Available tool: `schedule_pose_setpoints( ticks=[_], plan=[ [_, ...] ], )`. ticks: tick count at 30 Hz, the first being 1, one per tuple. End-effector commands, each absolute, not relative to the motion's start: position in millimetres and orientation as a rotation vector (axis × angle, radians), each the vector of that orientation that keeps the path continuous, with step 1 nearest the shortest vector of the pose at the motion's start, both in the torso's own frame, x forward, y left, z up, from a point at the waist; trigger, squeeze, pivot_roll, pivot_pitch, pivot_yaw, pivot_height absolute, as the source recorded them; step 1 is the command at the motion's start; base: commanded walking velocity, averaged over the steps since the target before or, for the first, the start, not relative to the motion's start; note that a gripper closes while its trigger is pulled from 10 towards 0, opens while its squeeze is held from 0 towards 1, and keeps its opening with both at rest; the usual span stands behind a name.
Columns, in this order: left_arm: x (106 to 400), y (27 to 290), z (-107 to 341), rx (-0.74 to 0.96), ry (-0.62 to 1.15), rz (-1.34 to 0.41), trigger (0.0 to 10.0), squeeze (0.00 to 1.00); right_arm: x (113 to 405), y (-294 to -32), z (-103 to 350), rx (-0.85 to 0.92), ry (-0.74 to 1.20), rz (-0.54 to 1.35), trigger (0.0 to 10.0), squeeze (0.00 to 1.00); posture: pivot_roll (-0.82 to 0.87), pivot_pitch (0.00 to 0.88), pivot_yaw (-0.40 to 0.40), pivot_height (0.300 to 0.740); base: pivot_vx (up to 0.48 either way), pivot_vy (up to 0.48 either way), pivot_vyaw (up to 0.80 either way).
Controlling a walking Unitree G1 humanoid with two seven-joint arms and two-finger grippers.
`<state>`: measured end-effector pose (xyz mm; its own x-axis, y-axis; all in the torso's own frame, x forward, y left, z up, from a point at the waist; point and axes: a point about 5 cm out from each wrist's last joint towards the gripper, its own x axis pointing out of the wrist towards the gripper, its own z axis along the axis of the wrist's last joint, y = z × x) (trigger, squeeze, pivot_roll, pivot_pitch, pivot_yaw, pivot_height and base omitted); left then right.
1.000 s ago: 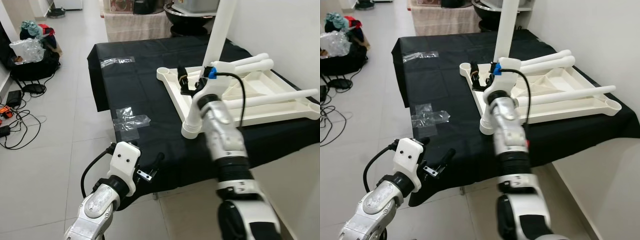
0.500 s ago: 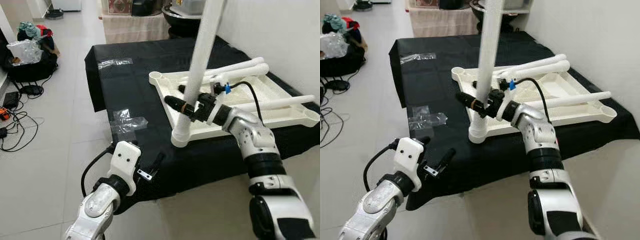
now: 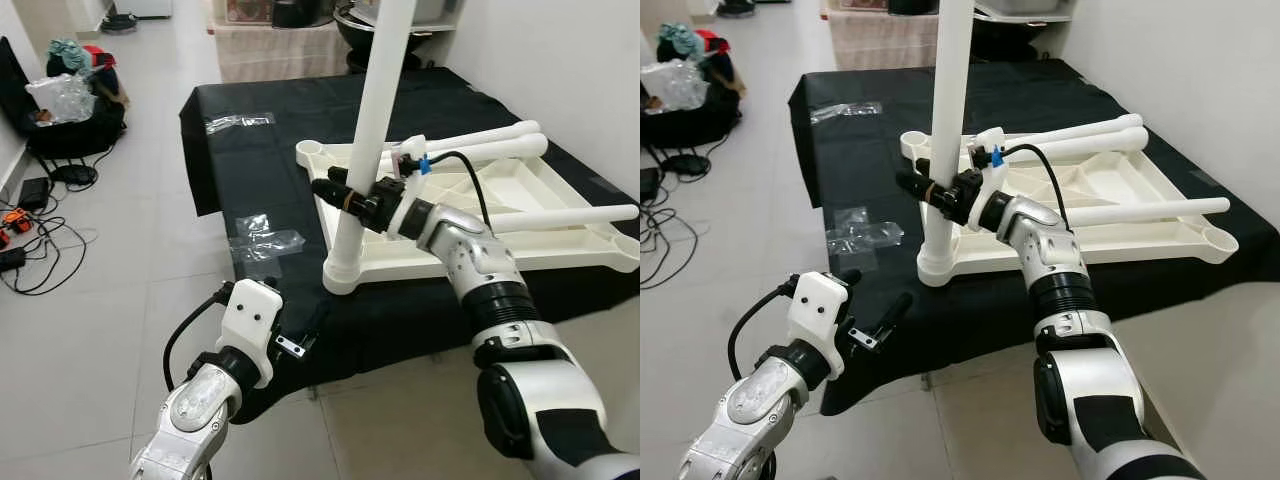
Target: Building children table
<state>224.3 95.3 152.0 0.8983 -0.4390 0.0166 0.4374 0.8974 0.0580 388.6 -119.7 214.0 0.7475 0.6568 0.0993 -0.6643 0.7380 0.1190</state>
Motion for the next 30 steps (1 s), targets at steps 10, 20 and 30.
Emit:
schedule_pose_setpoints(
  ticks=[10,20,30],
  plan=[
    [226,92,149,0.049,-0.019,-0.463,10.0,0.0,389,-172,202,0.131,-0.035,-0.183,0.0,0.0,0.03,0.045,-0.063,0.74,0.0,0.0,0.0],
    [225,93,146,0.055,-0.005,-0.458,10.0,0.0,384,-135,206,0.198,-0.031,-0.265,10.0,0.0,0.03,0.048,-0.071,0.74,0.0,0.0,0.0],
    [226,93,148,0.063,-0.015,-0.467,10.0,0.0,390,-133,232,0.07,-0.15,0.031,10.0,0.0,0.03,0.046,-0.076,0.74,0.0,0.0,0.0]
  ],
)
